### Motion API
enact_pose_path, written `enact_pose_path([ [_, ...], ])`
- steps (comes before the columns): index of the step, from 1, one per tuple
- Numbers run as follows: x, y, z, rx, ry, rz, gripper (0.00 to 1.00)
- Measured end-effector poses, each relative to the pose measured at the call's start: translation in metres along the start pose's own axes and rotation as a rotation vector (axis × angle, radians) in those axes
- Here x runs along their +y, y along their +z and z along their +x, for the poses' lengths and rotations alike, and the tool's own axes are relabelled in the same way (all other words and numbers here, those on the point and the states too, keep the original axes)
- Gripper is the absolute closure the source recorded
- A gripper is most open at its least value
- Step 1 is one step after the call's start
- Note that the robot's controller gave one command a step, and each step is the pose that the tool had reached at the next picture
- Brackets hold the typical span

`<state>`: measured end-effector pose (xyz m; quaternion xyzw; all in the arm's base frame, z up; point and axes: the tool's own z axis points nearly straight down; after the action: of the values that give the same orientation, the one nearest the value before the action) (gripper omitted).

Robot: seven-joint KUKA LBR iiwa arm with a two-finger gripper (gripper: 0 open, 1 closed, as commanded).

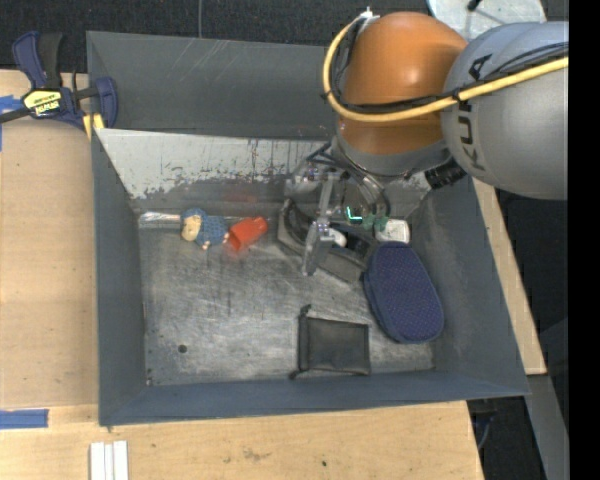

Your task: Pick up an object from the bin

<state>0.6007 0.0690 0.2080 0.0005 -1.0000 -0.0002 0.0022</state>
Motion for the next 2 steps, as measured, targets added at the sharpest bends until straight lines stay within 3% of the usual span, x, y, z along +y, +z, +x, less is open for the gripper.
enact_pose_path([
  [1,-0.112,0.094,-0.008,-0.001,-0.081,0.004,0.00],
  [2,-0.149,0.126,-0.021,0.001,0.270,-0.004,0.00],
])
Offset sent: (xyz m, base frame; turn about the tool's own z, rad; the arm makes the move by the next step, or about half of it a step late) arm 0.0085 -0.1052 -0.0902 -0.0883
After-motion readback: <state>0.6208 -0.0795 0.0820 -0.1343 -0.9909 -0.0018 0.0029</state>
